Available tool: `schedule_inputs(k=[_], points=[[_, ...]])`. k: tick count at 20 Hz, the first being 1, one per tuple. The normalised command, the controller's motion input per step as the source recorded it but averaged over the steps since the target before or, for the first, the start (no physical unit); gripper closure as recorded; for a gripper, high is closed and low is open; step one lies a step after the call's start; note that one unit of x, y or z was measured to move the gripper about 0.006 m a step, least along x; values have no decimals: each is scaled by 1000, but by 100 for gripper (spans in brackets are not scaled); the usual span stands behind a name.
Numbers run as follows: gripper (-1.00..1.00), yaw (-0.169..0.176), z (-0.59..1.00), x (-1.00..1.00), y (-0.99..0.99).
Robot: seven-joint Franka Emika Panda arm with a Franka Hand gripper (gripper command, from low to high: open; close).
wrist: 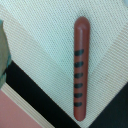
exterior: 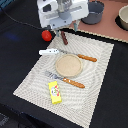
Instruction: Interact with the objects in diverse but meaningful ways.
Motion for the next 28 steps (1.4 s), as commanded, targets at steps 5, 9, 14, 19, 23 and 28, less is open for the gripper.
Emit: schedule_inputs(k=[5,9,14,19,23,28], points=[[-100,0,-105,215,324],[-100,3,-225,47,116],[-100,1,-269,2,7],[-100,3,-255,2,105],[-100,15,-228,-4,246],[-100,22,-216,-13,327]])
